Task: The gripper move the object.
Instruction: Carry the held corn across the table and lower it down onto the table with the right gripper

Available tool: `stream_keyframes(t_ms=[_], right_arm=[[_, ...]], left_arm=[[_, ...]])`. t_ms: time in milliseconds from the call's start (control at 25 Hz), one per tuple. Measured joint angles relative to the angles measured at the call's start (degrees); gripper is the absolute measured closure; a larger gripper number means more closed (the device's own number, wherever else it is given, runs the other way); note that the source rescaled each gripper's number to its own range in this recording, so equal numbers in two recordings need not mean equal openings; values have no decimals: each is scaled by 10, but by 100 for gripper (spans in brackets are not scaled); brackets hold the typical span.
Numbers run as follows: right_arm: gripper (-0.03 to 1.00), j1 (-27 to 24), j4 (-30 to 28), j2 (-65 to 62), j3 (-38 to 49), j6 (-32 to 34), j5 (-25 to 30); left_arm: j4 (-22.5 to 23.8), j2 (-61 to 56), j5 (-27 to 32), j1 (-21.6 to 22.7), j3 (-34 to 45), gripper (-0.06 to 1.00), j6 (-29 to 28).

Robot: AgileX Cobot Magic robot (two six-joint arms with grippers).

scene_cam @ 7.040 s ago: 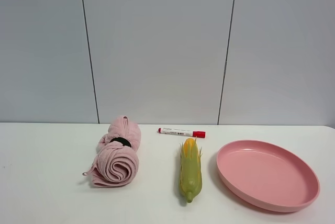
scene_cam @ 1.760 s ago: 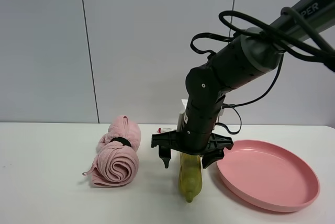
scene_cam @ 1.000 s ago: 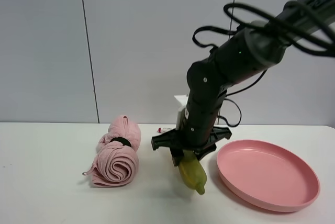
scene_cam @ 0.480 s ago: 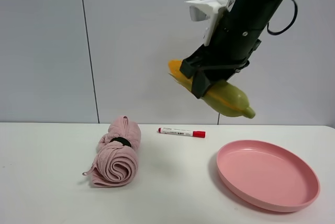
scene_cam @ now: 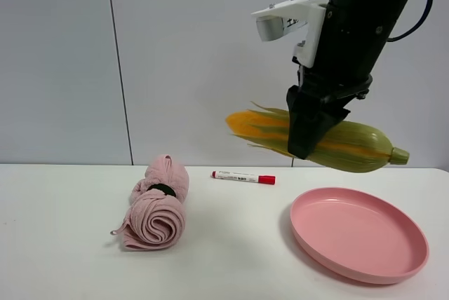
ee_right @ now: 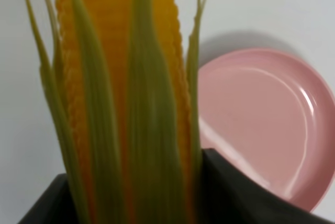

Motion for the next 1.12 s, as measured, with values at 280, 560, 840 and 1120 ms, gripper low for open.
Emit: stream_keyframes(t_ms=[280,560,840,1120], right_arm=[[97,0,2,0,20,-41,16],[97,-8,1,0,113,-45,-49],[97,-63,-129,0,153,-50,-175],[97,-143,-325,1,155,-46,-272]], left_arm=[[0,0,0,0,0,-6,0],[0,0,0,0,0,-6,0],[0,0,0,0,0,-6,0],[0,0,0,0,0,-6,0]])
